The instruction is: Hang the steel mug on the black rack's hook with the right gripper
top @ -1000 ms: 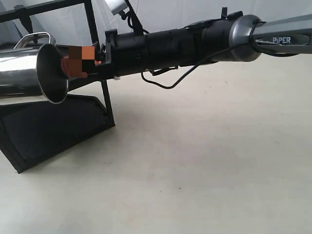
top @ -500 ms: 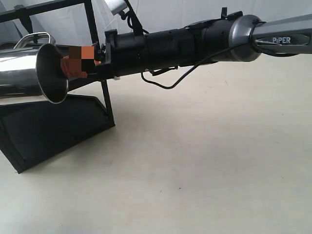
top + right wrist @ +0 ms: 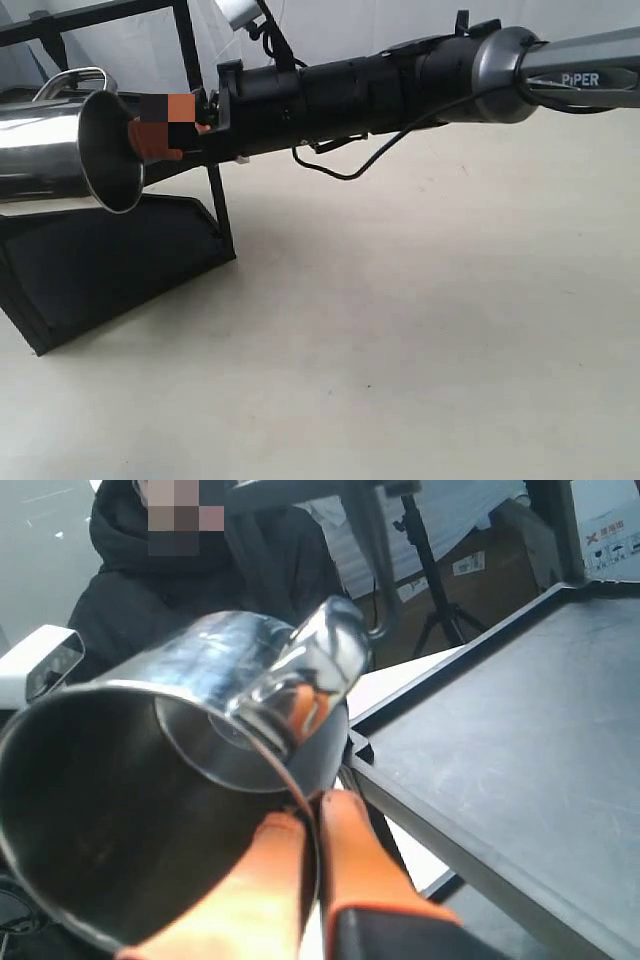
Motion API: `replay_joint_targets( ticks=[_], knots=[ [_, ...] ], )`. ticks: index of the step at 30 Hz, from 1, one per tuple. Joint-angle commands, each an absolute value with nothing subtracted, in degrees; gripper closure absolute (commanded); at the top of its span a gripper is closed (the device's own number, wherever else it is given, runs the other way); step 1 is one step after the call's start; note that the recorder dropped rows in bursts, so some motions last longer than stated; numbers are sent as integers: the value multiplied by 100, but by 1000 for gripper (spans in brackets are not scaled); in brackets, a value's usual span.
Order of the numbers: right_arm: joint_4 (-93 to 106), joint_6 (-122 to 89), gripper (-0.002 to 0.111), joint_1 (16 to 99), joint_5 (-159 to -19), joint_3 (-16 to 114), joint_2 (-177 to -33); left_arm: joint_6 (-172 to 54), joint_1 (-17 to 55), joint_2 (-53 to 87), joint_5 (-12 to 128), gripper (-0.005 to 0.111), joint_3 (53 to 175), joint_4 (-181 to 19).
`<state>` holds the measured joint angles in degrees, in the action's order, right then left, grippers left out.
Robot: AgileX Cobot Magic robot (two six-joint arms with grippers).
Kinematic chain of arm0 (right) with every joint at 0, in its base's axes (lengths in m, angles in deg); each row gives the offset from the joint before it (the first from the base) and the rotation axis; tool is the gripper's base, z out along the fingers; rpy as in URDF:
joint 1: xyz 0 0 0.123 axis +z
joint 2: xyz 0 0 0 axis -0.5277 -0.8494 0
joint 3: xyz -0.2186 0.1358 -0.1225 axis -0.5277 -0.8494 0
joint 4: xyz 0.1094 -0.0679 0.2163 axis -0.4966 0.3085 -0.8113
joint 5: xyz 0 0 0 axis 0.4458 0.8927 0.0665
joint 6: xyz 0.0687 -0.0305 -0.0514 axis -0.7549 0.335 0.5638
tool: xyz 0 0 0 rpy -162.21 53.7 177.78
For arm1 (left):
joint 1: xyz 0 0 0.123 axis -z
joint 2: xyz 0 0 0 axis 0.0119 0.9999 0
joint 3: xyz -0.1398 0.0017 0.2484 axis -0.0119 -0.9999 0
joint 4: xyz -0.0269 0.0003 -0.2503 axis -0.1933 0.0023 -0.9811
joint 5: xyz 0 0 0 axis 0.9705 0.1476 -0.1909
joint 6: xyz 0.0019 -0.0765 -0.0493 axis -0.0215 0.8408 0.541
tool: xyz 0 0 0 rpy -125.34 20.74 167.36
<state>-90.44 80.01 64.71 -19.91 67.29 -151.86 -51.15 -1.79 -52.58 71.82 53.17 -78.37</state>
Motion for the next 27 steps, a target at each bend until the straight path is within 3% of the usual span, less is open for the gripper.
replay_joint_targets(
  ticks=[1,27],
  knots=[
    [-8530,7992,109,6448,-1884,6740,-15178,-5102,-172,-5285,7157,105,5330,-7822],
    [-8584,7992,109,6448,-2208,6740,-15178,-5102,-172,-5285,7157,105,5330,-7822]
  ],
)
